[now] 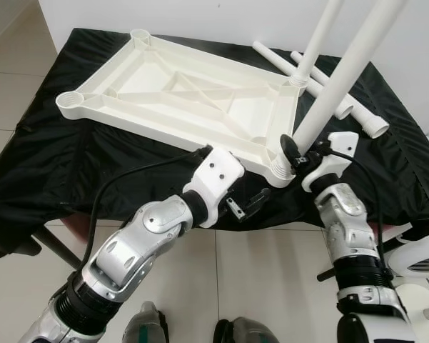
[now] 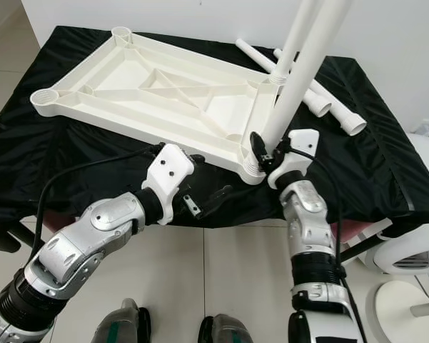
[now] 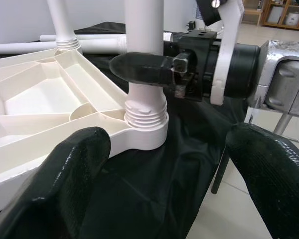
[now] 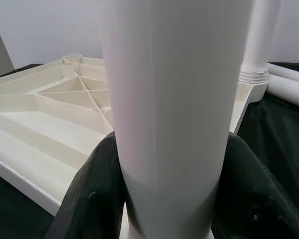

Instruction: Building children table

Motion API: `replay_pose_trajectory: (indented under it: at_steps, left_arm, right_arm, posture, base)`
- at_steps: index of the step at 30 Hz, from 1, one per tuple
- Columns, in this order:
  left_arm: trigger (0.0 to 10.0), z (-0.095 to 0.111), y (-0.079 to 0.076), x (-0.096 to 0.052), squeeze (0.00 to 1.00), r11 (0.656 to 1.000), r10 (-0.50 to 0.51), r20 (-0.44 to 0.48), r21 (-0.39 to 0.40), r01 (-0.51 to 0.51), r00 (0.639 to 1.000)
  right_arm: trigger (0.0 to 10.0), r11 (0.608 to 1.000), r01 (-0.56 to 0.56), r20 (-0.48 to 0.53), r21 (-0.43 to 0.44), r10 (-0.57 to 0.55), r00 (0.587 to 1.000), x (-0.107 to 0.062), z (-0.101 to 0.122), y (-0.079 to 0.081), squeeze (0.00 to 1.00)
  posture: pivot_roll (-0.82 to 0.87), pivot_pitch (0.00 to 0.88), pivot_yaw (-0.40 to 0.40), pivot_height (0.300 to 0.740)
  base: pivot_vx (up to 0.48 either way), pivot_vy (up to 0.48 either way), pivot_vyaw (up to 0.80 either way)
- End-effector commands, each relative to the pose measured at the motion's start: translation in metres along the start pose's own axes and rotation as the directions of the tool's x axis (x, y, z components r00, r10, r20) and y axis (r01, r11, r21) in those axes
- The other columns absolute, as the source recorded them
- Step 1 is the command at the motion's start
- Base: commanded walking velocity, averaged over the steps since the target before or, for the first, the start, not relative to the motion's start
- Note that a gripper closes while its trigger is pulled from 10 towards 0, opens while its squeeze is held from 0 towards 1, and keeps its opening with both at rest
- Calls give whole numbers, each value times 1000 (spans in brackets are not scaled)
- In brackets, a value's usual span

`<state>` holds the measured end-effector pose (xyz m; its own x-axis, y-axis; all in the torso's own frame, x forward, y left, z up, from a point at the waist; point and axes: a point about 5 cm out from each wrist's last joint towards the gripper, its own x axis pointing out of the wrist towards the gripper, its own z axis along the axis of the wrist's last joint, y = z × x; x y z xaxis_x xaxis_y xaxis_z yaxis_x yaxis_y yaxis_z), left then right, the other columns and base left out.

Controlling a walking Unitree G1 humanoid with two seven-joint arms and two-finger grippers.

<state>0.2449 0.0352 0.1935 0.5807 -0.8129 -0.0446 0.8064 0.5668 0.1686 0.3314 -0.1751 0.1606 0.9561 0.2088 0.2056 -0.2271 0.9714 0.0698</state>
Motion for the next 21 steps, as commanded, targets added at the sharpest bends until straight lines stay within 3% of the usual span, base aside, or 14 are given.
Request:
replay_pose_trajectory:
  at_steps: [1,7,15,21]
  left_arm:
    - [10000,1,-8,-1,0,994,-106,5,2,106,994]
    - [10000,2,-8,-1,0,994,-105,4,3,105,994]
    - [10000,2,-8,-1,0,994,-106,4,4,106,994]
    - [10000,2,-7,-1,0,994,-108,4,5,108,994]
  right_arm:
    - [10000,999,29,1,31,-29,1000,-1,0,0,0]
    - [10000,984,172,11,38,-173,985,-2,0,2,0]
    - [10000,971,236,14,27,-236,972,-6,-2,7,0]
    - [10000,929,369,17,-13,-369,929,-14,-1,6,0]
  posture:
    - [70,53,-93,740]
    - [72,49,-91,740]
    - [71,51,-90,740]
    - [69,52,-90,740]
  base:
    - [0,0,0]
    - [0,0,0]
    - [0,0,0]
    - [0,0,0]
